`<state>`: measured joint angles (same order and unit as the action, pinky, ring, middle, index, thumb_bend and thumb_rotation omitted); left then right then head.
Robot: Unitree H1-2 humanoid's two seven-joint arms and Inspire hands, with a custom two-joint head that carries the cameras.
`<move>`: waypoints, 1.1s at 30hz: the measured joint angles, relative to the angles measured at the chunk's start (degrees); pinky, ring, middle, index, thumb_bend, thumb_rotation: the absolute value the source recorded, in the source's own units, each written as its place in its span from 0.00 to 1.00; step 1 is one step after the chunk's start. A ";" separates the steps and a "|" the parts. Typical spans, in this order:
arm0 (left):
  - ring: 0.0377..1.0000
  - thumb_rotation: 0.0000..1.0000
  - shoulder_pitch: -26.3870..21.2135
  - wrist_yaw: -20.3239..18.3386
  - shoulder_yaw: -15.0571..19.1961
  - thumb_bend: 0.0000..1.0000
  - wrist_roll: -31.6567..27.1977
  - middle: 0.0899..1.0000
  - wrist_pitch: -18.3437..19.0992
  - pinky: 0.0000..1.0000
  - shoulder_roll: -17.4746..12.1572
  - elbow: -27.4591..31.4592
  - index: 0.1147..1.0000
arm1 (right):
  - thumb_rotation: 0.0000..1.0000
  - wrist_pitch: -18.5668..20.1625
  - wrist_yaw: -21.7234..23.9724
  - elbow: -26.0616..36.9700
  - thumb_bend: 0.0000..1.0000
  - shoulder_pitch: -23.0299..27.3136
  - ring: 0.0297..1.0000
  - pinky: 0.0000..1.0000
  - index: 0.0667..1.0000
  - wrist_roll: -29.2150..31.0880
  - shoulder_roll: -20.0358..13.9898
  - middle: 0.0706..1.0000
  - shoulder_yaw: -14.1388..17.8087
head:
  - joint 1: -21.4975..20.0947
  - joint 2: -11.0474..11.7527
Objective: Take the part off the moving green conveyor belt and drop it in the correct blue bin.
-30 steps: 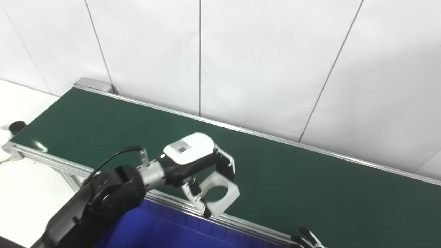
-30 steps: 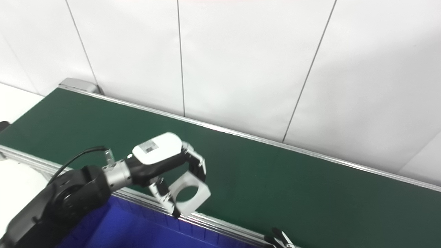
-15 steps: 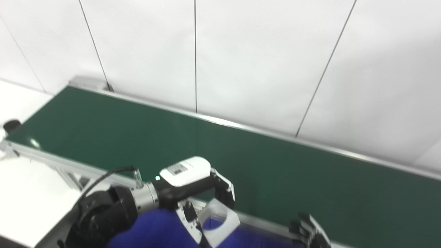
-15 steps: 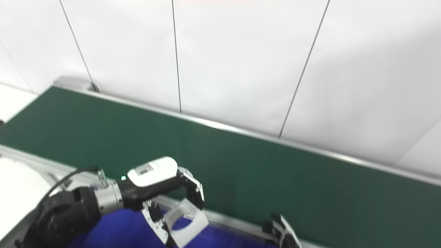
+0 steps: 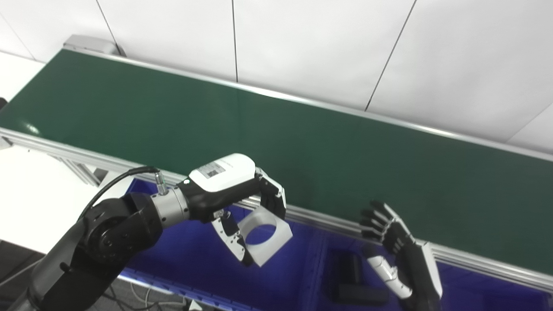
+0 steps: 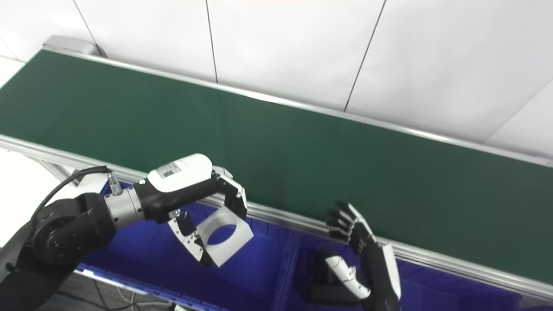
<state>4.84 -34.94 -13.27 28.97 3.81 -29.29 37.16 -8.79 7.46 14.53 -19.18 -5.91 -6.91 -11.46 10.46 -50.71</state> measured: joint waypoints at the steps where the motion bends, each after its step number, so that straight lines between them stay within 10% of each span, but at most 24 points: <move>1: 0.54 0.00 0.19 -0.07 0.19 0.52 0.33 0.43 0.36 0.70 0.00 0.03 0.43 | 0.63 0.16 0.13 0.10 0.66 0.05 0.75 0.67 0.86 0.06 -0.02 0.78 0.12 | 0.09 -0.09; 11: 0.46 0.00 2.88 1.72 3.31 0.52 3.33 0.40 2.14 0.53 0.06 -1.75 0.44 | 0.60 1.16 1.01 0.70 0.63 0.04 0.75 0.66 0.86 0.84 -0.54 0.78 1.00 | 0.27 -0.97; 33: 0.45 0.00 7.83 19.02 -0.52 0.50 12.71 0.40 -7.86 0.60 3.20 -28.63 0.45 | 0.62 2.62 1.08 2.50 0.64 -1.25 0.75 0.68 0.86 2.86 -1.50 0.78 1.82 | -0.17 -2.47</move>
<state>12.66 -15.92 -13.79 41.68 -4.04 -26.09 8.53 -6.16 8.54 17.03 -20.43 -3.05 -8.41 -9.64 10.28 -53.17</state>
